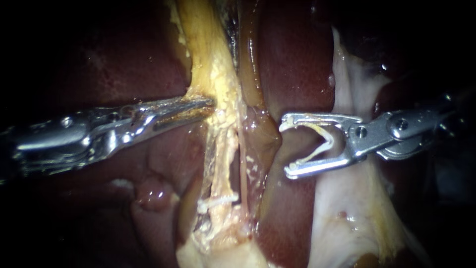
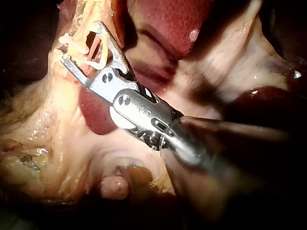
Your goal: Clipping second clip left tube
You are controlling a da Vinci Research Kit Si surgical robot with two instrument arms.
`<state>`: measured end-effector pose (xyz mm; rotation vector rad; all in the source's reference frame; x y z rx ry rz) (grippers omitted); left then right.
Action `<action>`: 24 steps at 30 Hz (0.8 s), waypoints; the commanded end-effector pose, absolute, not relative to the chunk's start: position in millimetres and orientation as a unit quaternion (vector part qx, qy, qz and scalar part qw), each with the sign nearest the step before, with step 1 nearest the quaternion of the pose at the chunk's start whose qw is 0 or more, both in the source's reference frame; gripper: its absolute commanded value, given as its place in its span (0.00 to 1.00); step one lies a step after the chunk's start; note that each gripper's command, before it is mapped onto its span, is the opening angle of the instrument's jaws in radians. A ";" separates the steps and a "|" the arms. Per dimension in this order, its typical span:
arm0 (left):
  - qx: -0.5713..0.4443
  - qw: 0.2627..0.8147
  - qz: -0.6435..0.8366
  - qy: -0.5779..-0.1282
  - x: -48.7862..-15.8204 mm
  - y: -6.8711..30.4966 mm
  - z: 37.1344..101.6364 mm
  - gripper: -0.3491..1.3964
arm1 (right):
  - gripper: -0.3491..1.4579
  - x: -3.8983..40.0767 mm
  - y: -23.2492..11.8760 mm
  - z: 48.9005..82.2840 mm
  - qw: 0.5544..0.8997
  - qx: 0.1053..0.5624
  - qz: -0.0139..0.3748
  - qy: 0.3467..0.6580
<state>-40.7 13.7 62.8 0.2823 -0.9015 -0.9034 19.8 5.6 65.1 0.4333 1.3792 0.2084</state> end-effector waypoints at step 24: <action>0.103 0.785 -0.424 -0.440 -36.2 16.7 52.3 0.00 | 0.50 31.1 -1.2 76.2 0.761 0.319 0.145 0.546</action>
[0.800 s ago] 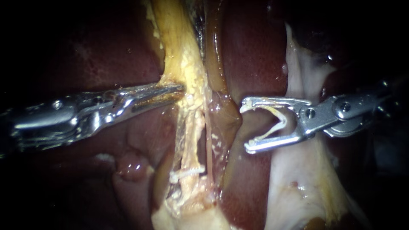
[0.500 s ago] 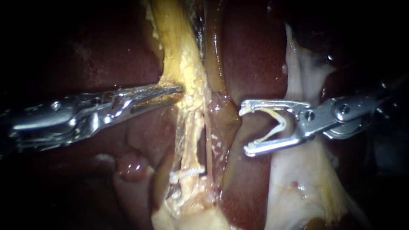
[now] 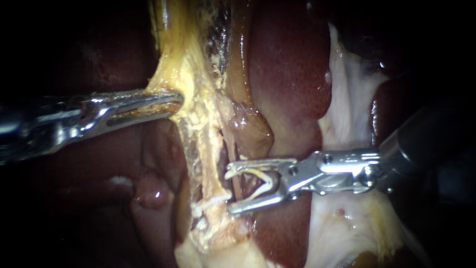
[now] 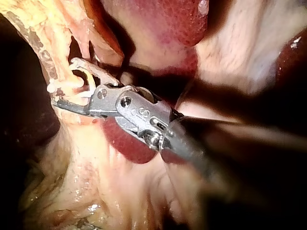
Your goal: Clipping second clip left tube
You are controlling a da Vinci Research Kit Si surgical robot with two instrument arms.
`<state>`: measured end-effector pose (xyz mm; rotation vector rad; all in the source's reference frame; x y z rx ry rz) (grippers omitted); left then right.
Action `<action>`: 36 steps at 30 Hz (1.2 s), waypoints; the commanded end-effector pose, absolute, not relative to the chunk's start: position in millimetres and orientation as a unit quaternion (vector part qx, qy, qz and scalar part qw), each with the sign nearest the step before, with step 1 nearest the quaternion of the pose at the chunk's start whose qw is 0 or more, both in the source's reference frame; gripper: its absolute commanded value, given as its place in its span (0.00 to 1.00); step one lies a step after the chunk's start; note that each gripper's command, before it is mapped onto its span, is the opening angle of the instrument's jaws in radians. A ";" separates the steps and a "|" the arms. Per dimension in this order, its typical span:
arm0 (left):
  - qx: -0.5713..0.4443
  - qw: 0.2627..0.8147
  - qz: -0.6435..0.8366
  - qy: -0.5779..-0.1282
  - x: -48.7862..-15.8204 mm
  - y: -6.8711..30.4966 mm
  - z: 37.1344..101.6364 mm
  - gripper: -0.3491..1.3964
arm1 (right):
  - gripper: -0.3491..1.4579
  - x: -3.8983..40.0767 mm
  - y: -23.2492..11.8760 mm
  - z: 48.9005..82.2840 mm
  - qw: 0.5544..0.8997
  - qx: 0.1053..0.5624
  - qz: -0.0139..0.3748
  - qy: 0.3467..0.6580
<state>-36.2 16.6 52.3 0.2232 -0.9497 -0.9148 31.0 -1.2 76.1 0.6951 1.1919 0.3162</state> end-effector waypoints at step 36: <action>0.098 0.785 -0.424 -0.440 -37.0 16.3 51.9 0.00 | 0.24 37.0 -2.9 75.3 0.686 0.413 0.130 0.585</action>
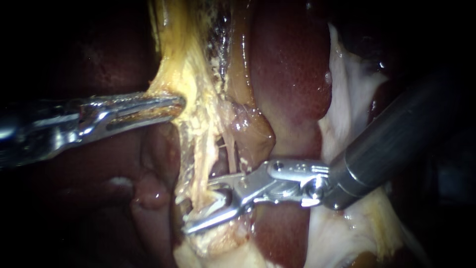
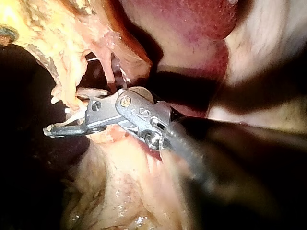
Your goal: Clipping second clip left tube
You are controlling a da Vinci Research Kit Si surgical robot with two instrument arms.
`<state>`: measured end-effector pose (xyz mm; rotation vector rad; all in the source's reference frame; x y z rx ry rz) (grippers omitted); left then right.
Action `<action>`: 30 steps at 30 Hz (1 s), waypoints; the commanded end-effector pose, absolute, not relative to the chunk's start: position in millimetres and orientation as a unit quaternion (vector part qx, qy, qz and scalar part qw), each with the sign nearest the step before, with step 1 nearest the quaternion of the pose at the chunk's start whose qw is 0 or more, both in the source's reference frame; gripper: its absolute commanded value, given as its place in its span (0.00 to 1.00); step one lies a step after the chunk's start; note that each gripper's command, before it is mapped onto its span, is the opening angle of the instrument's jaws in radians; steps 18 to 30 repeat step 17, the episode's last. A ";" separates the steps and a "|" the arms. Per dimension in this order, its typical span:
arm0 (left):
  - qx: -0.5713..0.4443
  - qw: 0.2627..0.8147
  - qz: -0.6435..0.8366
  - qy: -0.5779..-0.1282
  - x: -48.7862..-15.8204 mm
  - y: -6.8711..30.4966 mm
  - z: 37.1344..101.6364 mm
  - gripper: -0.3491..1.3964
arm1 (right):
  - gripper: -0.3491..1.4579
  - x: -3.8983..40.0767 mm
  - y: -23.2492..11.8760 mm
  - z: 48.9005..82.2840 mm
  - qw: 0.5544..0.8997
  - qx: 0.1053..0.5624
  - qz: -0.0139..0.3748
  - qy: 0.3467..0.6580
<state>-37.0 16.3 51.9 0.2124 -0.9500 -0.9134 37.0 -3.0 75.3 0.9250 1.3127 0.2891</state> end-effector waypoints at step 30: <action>0.098 0.785 -0.423 -0.441 -36.9 16.4 52.1 0.00 | 0.00 36.0 -2.4 76.7 0.695 0.411 0.147 0.571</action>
